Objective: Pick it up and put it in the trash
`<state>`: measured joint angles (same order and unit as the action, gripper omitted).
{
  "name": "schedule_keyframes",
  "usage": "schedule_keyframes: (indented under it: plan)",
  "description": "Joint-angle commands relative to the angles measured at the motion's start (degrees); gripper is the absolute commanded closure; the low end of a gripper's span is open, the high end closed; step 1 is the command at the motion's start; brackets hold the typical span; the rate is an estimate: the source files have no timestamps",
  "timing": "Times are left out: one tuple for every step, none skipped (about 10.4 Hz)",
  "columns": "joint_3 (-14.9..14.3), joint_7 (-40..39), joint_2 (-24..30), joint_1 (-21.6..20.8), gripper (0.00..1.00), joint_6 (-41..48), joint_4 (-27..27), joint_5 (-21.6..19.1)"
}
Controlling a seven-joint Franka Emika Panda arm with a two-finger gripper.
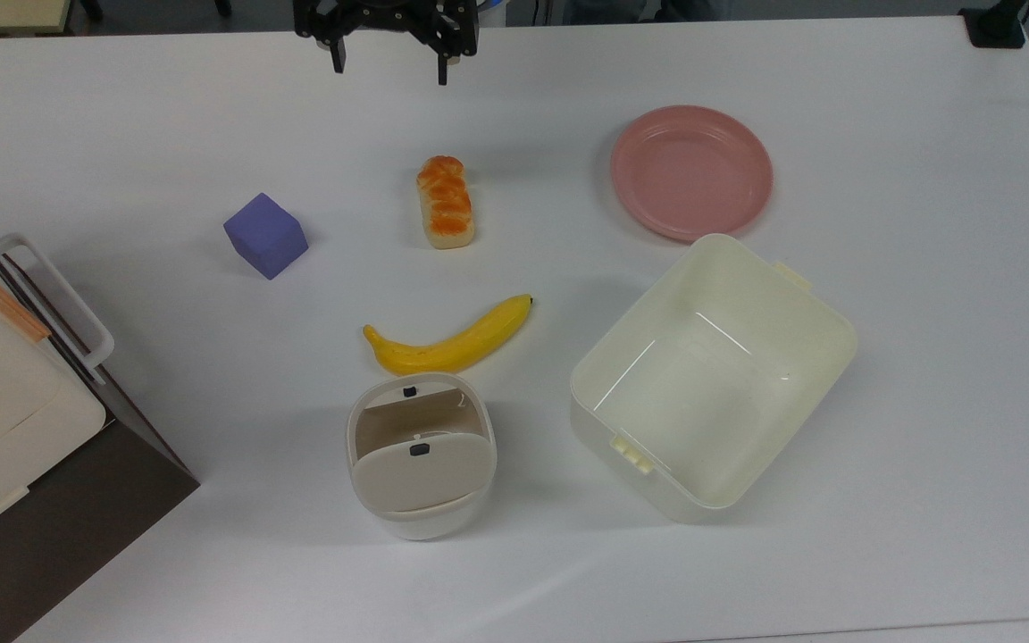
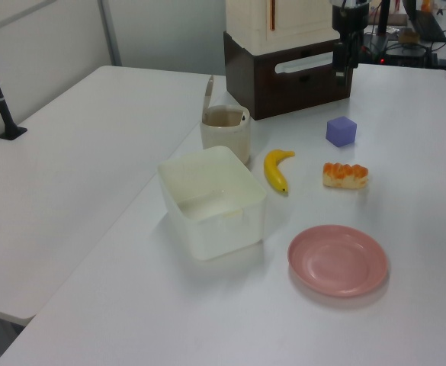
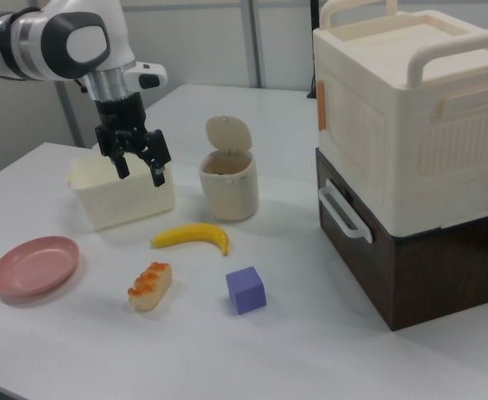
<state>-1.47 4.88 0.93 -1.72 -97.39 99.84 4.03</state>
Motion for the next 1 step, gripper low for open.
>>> schedule_keyframes:
  plan:
    - [-0.29, 0.13, 2.06, -0.48, 0.00, -0.97, 2.55, -0.07]
